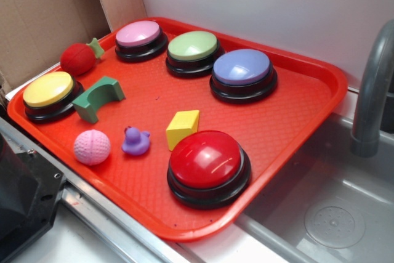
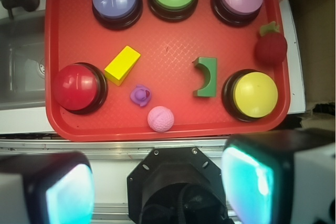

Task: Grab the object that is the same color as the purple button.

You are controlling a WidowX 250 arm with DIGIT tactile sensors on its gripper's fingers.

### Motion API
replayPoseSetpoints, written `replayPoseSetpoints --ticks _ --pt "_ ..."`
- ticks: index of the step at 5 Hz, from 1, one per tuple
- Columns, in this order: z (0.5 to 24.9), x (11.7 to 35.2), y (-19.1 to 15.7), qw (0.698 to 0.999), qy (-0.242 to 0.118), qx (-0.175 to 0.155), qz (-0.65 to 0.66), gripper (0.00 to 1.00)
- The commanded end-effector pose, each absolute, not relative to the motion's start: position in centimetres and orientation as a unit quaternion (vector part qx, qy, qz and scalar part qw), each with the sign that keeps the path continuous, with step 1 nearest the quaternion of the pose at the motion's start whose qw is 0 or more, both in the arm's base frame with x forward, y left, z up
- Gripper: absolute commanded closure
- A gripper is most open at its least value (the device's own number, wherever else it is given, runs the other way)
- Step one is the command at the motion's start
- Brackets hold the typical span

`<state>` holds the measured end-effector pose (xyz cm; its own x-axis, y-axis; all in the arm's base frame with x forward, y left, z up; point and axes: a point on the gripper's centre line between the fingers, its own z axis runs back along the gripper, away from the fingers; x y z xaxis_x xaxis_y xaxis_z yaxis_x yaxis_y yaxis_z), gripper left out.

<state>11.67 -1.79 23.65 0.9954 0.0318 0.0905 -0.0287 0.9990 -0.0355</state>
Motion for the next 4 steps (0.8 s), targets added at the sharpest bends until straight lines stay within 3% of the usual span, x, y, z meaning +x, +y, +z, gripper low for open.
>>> replayPoseSetpoints --ticks 1,3,4 --pt "23.6 11.7 -1.8 0.999 -0.046 -0.017 0.015 0.0" --pt "18.6 14.0 -2.2 0.992 -0.087 -0.027 -0.087 0.0" --pt "14.5 15.7 -2.3 0.981 -0.116 0.029 -0.151 0.0"
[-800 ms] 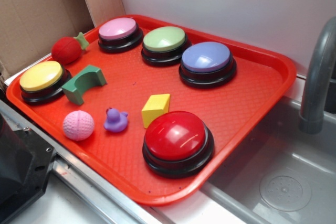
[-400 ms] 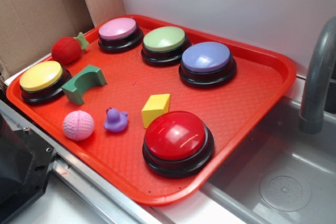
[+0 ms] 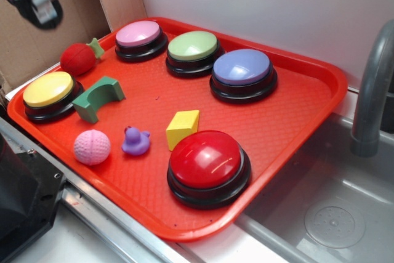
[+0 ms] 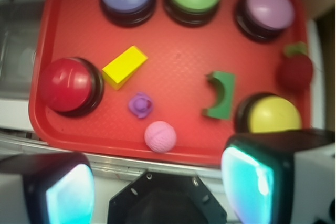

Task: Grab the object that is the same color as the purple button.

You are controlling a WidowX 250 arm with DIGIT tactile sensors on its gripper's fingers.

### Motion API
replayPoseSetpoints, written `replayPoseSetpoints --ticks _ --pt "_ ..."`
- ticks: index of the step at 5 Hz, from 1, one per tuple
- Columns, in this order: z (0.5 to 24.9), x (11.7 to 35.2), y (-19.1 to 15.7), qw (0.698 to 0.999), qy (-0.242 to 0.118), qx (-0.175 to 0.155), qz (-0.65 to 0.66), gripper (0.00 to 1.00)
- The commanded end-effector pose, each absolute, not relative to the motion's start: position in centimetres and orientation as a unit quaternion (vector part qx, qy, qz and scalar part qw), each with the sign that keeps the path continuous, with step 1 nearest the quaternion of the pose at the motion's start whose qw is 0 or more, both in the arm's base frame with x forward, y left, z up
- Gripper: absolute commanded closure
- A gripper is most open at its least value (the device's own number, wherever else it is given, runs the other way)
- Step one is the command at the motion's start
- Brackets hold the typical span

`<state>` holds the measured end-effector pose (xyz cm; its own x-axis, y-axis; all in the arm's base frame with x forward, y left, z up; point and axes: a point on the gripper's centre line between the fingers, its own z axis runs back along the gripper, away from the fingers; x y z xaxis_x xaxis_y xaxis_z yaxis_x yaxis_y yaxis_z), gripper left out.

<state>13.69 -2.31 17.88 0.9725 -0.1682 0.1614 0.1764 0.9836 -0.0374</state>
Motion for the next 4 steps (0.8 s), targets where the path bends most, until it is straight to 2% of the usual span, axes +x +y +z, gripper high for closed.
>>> replayPoseSetpoints --ticks 1,2,3,4 --pt "10.0 17.2 -2.9 0.964 -0.122 0.029 -0.237 0.0" --pt "6.9 17.8 -3.5 0.95 -0.122 0.042 -0.285 0.0" --pt "4.5 18.0 -3.7 0.945 -0.115 0.039 -0.304 0.0" --pt "2.8 17.9 -3.9 0.944 -0.099 0.041 -0.313 0.0"
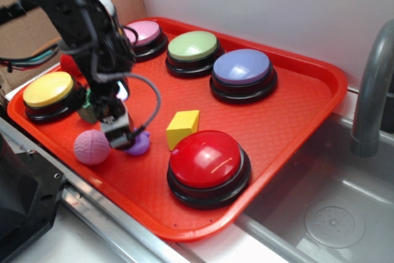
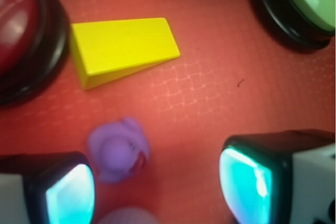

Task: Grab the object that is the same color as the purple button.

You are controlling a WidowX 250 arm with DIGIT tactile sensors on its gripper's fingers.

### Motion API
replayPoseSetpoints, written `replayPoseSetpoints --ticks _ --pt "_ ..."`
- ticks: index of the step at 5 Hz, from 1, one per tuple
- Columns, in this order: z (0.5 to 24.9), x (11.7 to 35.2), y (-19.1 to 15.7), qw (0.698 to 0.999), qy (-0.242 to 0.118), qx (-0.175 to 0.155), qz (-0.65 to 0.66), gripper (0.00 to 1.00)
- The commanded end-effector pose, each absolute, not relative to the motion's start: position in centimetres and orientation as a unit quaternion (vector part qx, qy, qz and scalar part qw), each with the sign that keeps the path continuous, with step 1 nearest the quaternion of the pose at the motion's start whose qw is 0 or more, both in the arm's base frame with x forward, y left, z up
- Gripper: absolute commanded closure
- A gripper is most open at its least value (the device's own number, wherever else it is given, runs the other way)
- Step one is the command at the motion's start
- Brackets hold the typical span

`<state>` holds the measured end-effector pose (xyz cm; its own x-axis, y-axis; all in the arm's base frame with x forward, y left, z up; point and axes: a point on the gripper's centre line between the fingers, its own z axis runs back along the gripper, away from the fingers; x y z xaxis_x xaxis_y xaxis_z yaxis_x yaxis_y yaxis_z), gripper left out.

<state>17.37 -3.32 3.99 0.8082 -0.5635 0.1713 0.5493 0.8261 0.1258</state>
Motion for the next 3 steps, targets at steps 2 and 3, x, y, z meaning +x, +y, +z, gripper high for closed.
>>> replayPoseSetpoints --ticks 2,3 --pt "1.42 17.29 -4.52 0.939 -0.085 0.021 -0.334 0.0" --pt "1.43 17.42 -4.4 0.939 -0.094 0.009 -0.332 0.34"
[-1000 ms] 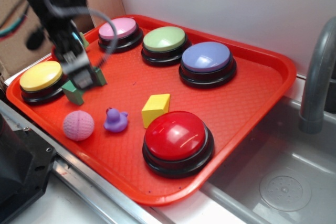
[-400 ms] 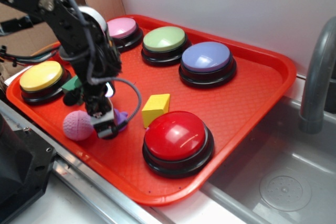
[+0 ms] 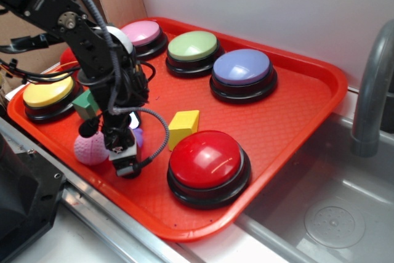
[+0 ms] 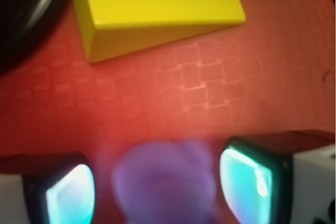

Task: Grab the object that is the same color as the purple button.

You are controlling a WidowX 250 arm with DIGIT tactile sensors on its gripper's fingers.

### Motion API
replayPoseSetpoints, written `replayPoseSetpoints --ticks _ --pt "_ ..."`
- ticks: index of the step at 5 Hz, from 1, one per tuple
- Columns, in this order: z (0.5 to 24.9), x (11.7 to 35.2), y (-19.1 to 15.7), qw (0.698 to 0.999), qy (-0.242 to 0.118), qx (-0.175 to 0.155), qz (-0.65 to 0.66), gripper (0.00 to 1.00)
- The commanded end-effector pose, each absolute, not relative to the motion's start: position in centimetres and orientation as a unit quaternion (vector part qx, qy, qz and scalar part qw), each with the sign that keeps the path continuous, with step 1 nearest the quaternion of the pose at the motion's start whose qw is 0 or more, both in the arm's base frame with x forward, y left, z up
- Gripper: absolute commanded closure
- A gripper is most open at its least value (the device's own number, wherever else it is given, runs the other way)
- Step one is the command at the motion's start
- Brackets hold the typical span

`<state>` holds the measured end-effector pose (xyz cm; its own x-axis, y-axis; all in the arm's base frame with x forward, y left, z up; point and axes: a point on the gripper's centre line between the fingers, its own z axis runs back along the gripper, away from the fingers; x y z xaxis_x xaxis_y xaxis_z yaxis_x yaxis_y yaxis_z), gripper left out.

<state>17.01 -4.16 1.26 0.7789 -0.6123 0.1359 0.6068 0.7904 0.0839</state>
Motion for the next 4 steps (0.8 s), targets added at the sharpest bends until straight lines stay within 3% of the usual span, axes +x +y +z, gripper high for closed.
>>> replayPoseSetpoints --ticks 1,2,3,4 --pt "1.3 17.5 -4.1 0.94 -0.093 0.0 -0.33 1.0" --pt "1.7 17.6 -3.7 0.945 -0.091 0.002 -0.313 1.0" --pt "3.5 18.5 -3.1 0.961 -0.061 -0.003 -0.269 1.0" --pt "7.1 20.0 -2.8 0.978 -0.049 -0.018 -0.204 1.0"
